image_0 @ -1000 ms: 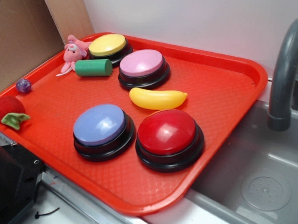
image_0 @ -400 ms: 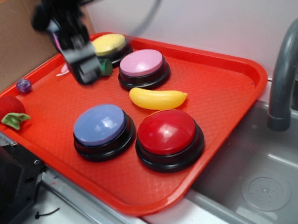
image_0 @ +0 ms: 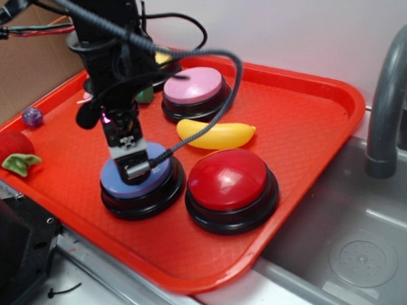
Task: Push the purple button.
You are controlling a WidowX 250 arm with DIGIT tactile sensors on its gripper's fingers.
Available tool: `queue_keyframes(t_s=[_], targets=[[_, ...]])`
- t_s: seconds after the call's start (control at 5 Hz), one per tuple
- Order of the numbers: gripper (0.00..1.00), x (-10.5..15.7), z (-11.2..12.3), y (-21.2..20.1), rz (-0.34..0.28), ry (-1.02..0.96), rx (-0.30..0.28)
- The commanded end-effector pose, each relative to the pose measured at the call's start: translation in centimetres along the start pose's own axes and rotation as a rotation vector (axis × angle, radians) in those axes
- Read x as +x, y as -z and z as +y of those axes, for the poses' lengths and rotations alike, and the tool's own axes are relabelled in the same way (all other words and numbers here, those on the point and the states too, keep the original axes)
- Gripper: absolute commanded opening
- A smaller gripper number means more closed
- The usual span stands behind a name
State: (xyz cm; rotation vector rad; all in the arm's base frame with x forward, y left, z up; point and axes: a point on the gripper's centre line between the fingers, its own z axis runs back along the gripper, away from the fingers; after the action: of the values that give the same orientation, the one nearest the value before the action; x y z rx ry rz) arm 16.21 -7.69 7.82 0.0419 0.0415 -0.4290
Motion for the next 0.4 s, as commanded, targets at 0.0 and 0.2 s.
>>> queue_keyframes(t_s=[0.0, 0.2], targets=[[1.0, 0.2, -0.4, -0.4, -0.025, 0.012, -0.006], [1.0, 0.0, -0.5, 2.5, -0.084, -0.068, -0.061]])
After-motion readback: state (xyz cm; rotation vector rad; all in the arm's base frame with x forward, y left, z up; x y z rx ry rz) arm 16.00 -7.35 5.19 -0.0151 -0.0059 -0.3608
